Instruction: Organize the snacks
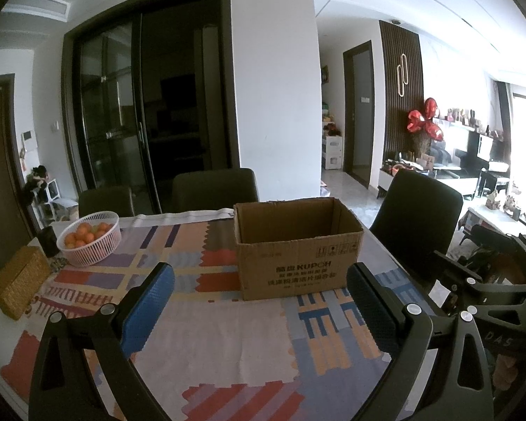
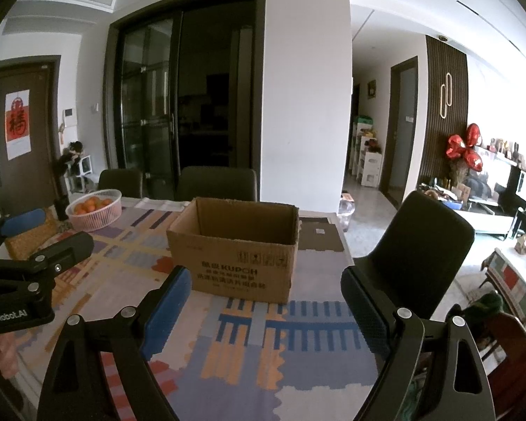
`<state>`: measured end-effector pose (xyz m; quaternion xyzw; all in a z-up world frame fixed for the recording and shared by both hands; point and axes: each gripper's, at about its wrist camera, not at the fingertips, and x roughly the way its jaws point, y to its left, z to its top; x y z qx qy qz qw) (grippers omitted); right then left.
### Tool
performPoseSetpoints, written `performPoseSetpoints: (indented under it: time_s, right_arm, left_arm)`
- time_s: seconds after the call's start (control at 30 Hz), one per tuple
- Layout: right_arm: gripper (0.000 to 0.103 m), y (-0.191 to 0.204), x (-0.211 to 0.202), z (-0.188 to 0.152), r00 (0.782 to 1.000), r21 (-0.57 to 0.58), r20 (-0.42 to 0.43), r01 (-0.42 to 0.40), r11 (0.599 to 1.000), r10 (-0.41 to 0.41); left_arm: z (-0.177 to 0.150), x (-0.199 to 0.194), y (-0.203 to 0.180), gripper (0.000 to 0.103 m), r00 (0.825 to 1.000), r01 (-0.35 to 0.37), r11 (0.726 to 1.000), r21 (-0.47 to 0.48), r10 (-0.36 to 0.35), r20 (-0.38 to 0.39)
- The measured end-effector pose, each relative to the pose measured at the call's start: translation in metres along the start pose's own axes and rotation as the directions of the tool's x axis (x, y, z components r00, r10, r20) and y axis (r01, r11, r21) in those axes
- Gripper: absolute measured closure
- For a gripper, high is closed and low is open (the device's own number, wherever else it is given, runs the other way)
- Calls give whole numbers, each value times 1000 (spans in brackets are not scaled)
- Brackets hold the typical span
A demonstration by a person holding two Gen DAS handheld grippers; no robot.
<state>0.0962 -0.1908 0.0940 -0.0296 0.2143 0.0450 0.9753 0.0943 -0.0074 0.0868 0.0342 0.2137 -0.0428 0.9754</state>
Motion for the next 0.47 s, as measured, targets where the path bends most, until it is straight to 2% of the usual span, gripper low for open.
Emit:
performPoseSetpoints:
  time_s: [0.47]
  right_arm:
    - [15,0,-2,-1,1000,-1,-6,-1,1000,1]
  left_arm:
    - [2,1,0,3,1000,-8,1000,-3,8,-4]
